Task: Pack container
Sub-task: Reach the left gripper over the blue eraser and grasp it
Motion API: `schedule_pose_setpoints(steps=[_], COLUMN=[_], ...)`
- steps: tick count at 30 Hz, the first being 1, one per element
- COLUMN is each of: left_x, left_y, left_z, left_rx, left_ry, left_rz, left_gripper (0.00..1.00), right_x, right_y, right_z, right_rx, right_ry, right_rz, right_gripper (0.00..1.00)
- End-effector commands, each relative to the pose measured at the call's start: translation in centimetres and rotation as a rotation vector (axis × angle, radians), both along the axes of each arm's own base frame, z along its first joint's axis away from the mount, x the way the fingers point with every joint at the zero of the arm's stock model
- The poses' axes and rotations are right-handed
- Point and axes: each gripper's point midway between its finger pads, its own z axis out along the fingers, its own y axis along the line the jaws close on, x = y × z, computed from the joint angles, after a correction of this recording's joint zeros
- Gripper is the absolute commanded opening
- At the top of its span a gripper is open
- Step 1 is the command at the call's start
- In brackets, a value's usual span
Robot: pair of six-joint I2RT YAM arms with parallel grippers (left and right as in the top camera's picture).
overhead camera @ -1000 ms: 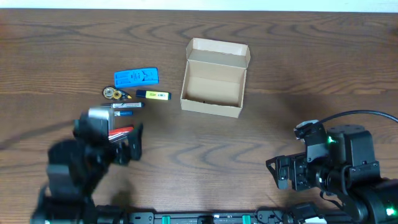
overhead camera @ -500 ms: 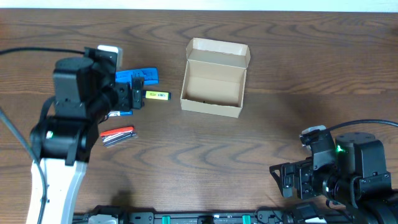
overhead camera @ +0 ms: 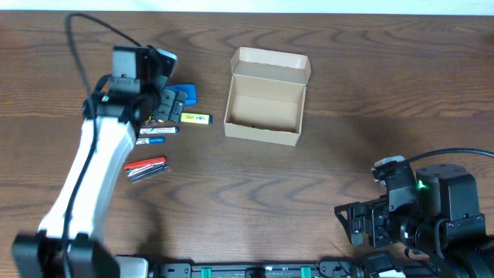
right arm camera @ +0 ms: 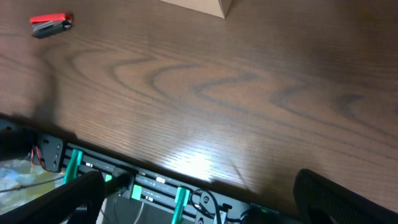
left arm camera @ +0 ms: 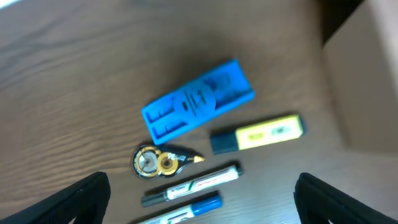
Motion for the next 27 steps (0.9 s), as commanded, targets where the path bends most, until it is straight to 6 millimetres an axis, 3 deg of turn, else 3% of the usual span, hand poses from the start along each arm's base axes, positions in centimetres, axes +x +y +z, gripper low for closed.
schedule_pose_setpoints(steps=[1, 8, 13, 27], left_x=[2.2, 5.5, 8.0, 9.4], left_y=[1.1, 1.3, 1.7, 1.7], left_z=[-1.1, -3.6, -4.4, -10.0], left_rx=[0.11, 0.096, 0.149, 0.183], left_ry=[0.045, 0.216, 0.213, 0.271], left_rz=[-0.093, -0.225, -0.26, -0.353], left_gripper=[0.95, 0.95, 0.95, 0.95], right_x=[0.1, 0.1, 0.1, 0.1], right_y=[0.0, 0.0, 0.0, 0.0], right_z=[0.4, 0.4, 0.4, 0.4], right_rx=[0.0, 0.0, 0.0, 0.0], right_ry=[-0.014, -0.014, -0.014, -0.013], right_rz=[0.005, 0.005, 0.005, 0.005], right_gripper=[0.99, 0.99, 0.99, 0.99])
